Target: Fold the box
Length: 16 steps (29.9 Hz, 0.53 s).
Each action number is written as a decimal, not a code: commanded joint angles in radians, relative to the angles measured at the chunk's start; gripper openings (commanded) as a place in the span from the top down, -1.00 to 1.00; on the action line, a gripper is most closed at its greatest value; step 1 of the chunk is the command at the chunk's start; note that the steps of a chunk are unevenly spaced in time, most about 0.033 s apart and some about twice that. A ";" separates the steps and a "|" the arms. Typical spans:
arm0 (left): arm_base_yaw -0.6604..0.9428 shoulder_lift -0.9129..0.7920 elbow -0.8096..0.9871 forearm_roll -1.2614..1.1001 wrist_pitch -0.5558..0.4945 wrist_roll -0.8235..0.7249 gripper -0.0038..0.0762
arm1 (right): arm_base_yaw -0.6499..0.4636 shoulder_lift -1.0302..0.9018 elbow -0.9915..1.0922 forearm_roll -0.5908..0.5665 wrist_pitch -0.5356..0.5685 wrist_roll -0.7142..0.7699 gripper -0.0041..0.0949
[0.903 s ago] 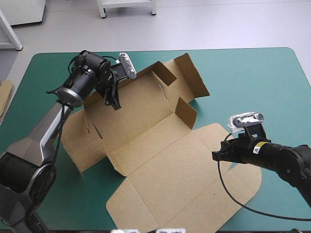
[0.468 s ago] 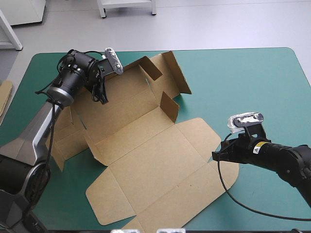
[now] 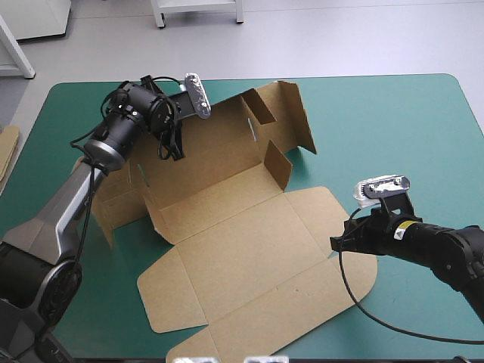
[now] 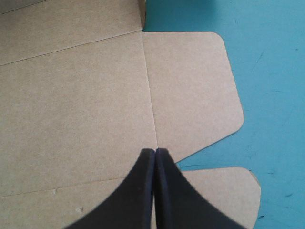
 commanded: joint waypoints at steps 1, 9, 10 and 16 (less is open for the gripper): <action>-0.056 -0.075 0.018 0.015 -0.045 -0.007 0.93 | -0.004 -0.008 -0.034 -0.006 -0.036 -0.012 0.96; -0.090 -0.207 0.265 0.111 -0.135 -0.077 0.93 | -0.004 -0.010 -0.034 -0.006 -0.032 -0.012 0.96; -0.098 -0.229 0.286 0.122 -0.145 -0.091 0.93 | -0.004 -0.010 -0.034 -0.006 -0.032 -0.012 0.96; -0.182 -0.300 0.326 0.180 -0.169 -0.100 0.93 | -0.004 -0.010 -0.034 0.013 -0.040 -0.012 0.96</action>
